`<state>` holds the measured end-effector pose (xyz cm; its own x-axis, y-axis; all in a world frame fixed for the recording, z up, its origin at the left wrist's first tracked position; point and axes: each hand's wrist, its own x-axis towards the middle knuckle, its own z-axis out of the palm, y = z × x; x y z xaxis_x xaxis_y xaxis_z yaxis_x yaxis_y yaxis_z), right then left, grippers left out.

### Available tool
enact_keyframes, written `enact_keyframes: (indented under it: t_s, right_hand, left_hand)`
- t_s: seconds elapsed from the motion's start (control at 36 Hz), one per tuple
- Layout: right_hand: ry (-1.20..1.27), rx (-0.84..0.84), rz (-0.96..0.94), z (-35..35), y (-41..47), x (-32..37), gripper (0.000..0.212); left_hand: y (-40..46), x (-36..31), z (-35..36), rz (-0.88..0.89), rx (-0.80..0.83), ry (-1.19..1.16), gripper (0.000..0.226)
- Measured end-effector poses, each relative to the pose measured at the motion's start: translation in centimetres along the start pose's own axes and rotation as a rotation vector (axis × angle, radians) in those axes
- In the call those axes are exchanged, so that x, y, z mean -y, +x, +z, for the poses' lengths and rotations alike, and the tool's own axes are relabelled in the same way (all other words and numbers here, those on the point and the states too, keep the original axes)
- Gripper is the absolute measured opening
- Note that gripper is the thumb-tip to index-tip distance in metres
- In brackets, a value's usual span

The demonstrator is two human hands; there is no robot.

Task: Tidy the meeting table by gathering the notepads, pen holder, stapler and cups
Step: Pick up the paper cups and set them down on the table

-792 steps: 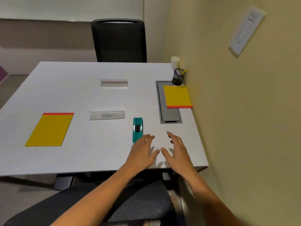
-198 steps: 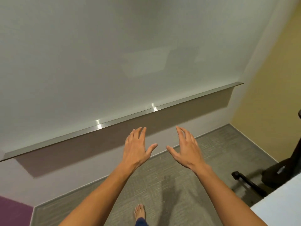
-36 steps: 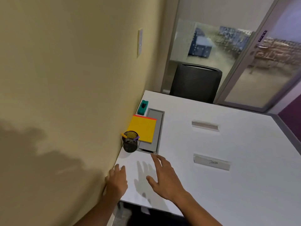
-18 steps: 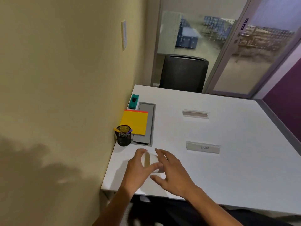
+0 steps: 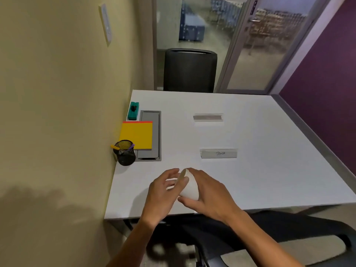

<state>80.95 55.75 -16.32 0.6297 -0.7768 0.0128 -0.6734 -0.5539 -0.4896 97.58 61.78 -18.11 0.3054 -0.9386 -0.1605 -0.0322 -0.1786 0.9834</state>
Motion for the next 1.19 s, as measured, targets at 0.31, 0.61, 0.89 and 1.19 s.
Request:
enact_keyframes:
  t_s: [0.31, 0.61, 0.89, 1.19]
  right_hand:
    - [0.358, -0.215, 0.207, -3.8, -4.0, -2.0, 0.053]
    - [0.700, -0.308, 0.220, -8.4, -10.5, -5.1, 0.052]
    - [0.934, -0.492, 0.201, -13.7, -18.1, -10.9, 0.064]
    - [0.975, -0.656, 0.265, -17.0, -26.1, -17.3, 0.057]
  left_hand:
    - [-0.5, -2.3, -0.6, 0.016, -0.320, -0.411, 0.017]
    - [-2.6, -5.3, 5.3, 0.140, -0.230, -0.545, 0.101]
    - [-6.8, -7.2, 13.3, 0.287, -0.244, -0.136, 0.109]
    - [-9.2, -7.7, 23.8, 0.387, -0.125, -0.066, 0.098]
